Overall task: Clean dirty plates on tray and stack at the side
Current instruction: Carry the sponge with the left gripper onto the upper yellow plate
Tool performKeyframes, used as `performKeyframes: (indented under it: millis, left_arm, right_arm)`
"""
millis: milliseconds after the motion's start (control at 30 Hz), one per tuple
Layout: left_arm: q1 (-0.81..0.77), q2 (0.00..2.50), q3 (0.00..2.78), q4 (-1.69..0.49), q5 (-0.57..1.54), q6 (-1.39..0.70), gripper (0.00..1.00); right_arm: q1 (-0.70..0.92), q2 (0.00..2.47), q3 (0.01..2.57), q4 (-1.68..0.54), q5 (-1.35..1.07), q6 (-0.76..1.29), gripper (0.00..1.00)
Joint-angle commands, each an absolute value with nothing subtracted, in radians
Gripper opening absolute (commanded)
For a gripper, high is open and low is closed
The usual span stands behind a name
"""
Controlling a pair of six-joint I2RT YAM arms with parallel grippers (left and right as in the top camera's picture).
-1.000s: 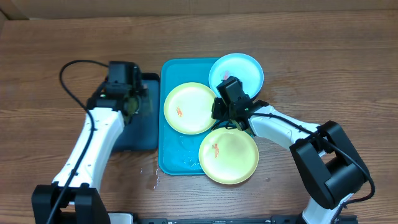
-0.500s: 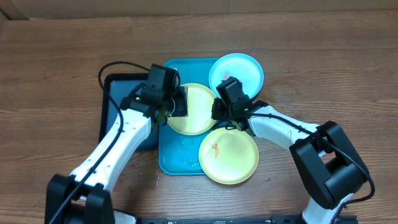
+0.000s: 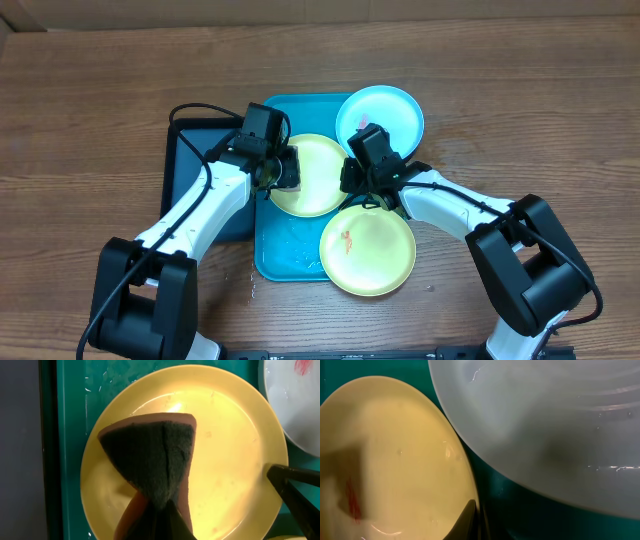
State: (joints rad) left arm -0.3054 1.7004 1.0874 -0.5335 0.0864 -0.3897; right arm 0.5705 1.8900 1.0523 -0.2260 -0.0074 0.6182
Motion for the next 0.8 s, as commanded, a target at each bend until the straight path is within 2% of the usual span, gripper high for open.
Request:
performKeyframes:
  millis: [0,400,767]
  left_arm:
    - [-0.302,1.726,1.109,-0.535,0.097,-0.358,0.04]
    - [-0.302,1.824,1.109,-0.534,0.105,-0.351,0.04]
    - [-0.301,1.820,1.130,-0.517,0.461,-0.308,0.04]
  right_arm:
    - [0.575,1.895,1.048,-0.220,-0.002,0.625,0.04]
    - [0.577,1.895,1.048,-0.223,-0.002,0.621,0.04]
    - [0.577,1.895,1.048,-0.223,-0.002,0.621,0.04]
